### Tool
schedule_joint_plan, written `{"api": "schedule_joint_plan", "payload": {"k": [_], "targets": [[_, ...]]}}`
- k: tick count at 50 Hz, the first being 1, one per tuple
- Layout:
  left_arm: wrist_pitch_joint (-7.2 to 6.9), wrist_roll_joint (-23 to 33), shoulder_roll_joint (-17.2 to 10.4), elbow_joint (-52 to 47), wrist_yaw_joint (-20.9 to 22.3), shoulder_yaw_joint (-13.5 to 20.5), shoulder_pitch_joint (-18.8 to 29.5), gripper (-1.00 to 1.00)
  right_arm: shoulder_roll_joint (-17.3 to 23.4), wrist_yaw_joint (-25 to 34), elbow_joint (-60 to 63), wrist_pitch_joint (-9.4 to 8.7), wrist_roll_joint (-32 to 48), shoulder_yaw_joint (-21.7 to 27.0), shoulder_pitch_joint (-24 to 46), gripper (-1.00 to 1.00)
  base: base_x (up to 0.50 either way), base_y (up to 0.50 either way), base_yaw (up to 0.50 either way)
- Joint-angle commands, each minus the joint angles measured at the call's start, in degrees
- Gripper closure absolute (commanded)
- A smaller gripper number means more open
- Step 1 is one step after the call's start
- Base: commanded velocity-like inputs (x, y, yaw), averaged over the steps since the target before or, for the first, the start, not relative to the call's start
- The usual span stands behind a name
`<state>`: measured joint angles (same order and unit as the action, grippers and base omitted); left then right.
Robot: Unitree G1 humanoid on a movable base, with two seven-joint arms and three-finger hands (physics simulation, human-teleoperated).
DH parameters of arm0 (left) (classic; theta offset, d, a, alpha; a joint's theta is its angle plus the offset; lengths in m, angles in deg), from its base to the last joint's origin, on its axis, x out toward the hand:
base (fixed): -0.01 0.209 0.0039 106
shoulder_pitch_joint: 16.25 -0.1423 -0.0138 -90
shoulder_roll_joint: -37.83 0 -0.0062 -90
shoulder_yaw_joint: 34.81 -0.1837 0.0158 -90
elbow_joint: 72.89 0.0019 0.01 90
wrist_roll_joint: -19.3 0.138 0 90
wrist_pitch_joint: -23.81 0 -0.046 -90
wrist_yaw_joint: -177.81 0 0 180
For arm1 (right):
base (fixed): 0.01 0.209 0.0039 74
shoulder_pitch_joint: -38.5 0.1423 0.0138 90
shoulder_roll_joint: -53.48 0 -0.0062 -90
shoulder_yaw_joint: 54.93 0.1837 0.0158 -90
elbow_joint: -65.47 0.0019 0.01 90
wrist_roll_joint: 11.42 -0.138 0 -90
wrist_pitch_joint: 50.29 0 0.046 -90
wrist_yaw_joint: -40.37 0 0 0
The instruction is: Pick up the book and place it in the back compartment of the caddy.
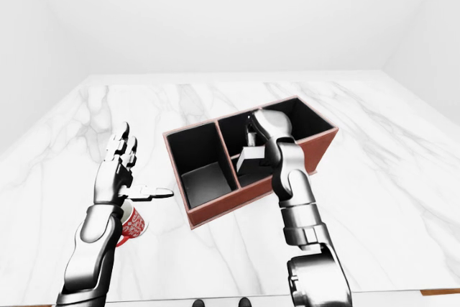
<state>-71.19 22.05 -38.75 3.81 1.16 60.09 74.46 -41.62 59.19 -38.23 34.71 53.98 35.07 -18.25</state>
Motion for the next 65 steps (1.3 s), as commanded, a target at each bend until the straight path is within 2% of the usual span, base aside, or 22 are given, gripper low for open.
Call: {"api": "schedule_joint_plan", "payload": {"k": [1,65], "targets": [[0.0,-0.01,0.01,-0.08,0.04,-0.01,-0.04,-1.0,-0.04,-2.48,-1.49,0.0,1.17,0.18,0.88,1.0,0.0,0.0,0.0],[0.0,0.41,0.25,0.02,0.32,-0.67,-0.45,-1.0,-0.22,-9.27,-8.92,0.0,1.69,-0.77,0.95,1.0,0.0,0.0,0.0]]}}
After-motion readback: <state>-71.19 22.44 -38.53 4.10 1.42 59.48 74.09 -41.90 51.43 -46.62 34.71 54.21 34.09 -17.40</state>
